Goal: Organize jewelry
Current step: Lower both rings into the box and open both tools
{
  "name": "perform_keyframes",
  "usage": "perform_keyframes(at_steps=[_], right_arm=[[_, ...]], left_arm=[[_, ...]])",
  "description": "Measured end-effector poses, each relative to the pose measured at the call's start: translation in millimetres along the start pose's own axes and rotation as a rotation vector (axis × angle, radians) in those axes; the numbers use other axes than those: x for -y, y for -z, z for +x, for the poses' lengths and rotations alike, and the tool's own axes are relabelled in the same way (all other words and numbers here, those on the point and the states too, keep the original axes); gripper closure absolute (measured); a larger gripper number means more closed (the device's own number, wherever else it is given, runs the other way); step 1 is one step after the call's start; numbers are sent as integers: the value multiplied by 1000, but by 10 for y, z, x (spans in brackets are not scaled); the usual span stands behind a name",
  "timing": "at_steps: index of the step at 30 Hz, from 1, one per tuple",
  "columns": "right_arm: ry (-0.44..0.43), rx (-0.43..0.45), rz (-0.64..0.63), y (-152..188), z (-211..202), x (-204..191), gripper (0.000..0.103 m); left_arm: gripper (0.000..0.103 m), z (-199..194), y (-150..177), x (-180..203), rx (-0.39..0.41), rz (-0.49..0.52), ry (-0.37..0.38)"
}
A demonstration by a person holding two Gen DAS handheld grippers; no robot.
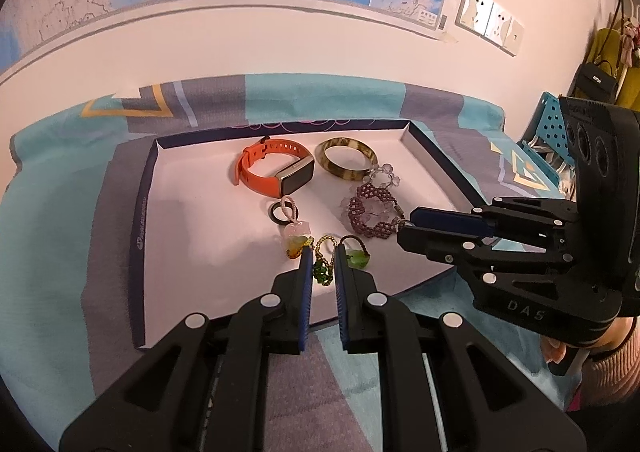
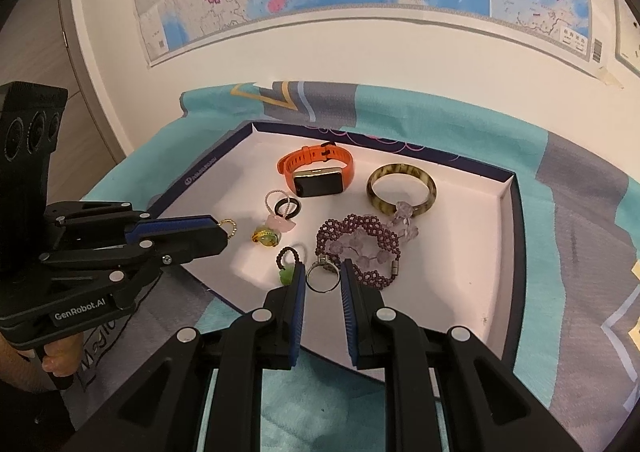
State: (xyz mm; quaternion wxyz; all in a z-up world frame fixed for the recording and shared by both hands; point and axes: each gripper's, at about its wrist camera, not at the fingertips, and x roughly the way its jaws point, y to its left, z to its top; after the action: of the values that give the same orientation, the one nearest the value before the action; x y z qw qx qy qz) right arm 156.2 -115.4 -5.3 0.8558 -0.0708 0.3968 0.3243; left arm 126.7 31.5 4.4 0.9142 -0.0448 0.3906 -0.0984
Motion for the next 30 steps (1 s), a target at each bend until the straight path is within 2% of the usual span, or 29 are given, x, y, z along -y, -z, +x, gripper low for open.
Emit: perform_keyframes(at_steps=[21, 26, 29, 30], right_arm=[[-1, -30, 15, -21, 131, 9, 86], [-3, -16, 19, 8, 63, 5, 80], [-2, -7, 25, 32, 16, 4, 73], [0, -3, 27, 40, -3, 6, 67]], left_arm=[[91, 286, 20, -38, -63, -25, -5], [73, 260, 50, -32, -55, -19, -15], [67, 209, 77, -25, -44, -15, -24], [66, 190, 84, -25, -40, -15, -27]])
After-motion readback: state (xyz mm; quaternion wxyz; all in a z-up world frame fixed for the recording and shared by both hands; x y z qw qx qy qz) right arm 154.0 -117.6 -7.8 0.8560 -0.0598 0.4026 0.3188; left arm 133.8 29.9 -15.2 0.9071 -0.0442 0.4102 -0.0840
